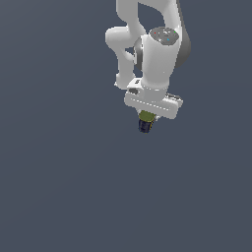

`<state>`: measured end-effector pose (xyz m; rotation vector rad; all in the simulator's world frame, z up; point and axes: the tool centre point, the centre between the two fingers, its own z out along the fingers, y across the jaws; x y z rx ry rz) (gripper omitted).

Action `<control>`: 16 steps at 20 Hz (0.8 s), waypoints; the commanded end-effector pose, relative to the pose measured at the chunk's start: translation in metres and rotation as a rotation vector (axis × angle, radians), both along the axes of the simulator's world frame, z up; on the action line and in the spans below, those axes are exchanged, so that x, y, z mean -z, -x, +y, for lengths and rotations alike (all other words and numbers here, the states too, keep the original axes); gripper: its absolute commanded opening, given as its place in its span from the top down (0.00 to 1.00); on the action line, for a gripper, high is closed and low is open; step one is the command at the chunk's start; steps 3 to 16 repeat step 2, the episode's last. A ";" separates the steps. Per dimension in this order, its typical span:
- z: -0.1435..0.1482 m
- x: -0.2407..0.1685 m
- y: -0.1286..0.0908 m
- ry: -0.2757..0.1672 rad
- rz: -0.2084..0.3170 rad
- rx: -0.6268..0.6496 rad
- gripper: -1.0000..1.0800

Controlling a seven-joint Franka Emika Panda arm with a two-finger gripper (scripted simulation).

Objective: Pick up the object and move it to a goal position.

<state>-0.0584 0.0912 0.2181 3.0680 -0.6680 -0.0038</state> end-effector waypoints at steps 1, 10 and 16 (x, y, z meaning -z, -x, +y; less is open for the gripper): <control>0.001 -0.004 -0.001 -0.001 -0.003 0.000 1.00; 0.001 -0.003 -0.001 -0.001 -0.003 0.000 1.00; 0.001 -0.003 -0.001 -0.001 -0.003 0.000 1.00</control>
